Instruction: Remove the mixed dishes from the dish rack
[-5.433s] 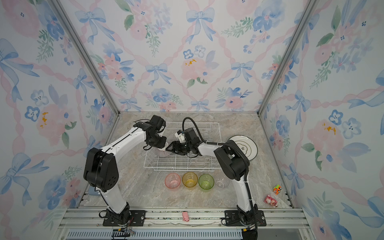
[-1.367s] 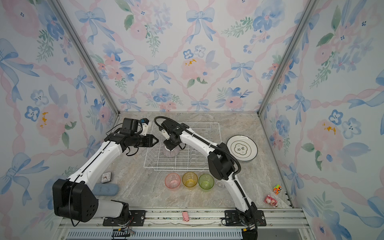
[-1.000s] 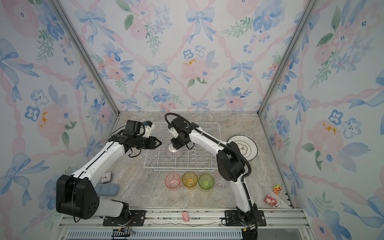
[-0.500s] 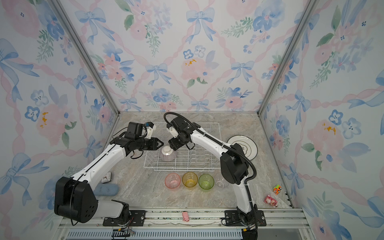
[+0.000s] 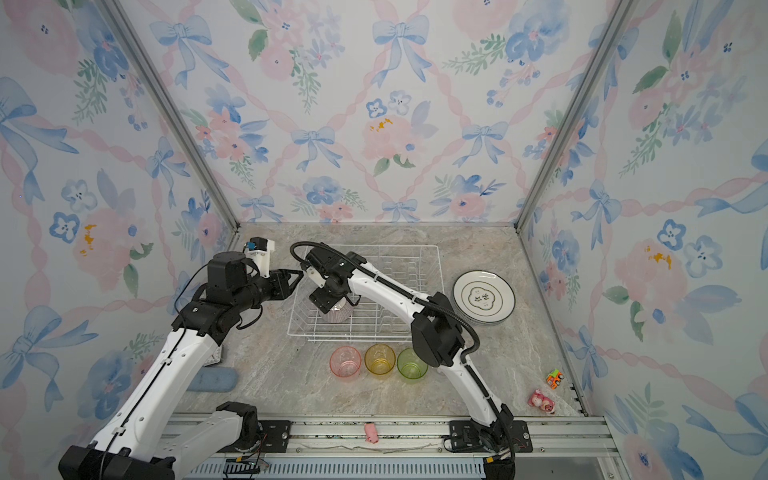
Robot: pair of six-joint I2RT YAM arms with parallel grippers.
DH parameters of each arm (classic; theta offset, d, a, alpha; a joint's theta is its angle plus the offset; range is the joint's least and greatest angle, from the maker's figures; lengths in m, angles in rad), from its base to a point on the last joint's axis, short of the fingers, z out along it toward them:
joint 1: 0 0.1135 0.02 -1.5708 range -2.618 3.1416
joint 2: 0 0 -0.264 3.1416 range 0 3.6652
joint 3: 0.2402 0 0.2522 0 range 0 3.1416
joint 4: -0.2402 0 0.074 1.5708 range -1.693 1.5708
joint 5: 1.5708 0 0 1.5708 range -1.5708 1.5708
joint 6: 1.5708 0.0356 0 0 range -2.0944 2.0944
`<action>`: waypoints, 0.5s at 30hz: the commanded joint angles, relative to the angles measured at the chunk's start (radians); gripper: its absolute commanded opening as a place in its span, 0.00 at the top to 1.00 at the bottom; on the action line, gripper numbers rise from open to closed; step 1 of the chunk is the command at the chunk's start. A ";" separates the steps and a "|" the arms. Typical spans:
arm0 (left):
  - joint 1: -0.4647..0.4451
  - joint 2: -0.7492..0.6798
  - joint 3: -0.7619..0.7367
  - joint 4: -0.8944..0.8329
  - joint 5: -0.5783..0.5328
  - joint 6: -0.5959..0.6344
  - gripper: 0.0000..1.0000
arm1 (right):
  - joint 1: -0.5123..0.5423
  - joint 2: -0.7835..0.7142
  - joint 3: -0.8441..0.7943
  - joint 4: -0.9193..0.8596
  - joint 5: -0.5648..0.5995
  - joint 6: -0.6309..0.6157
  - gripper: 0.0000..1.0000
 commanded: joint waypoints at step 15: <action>0.028 -0.025 -0.023 0.003 0.053 0.002 0.61 | -0.003 0.107 0.148 -0.152 0.094 0.008 0.24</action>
